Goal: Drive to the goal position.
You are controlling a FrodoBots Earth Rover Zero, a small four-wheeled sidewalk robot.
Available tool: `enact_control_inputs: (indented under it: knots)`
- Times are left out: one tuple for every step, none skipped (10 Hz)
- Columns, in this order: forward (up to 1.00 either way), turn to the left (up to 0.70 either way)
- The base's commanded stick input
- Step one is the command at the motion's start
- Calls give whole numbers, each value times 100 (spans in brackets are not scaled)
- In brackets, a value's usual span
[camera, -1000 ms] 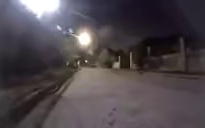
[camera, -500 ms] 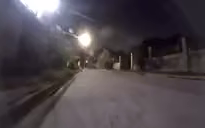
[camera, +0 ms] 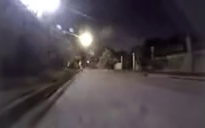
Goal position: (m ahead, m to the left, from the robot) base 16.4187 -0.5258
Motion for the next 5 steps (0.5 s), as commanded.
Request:
enact_control_inputs:
  knots:
    - [70,0]
    - [70,0]
    - [70,0]
    - [70,0]
    - [70,0]
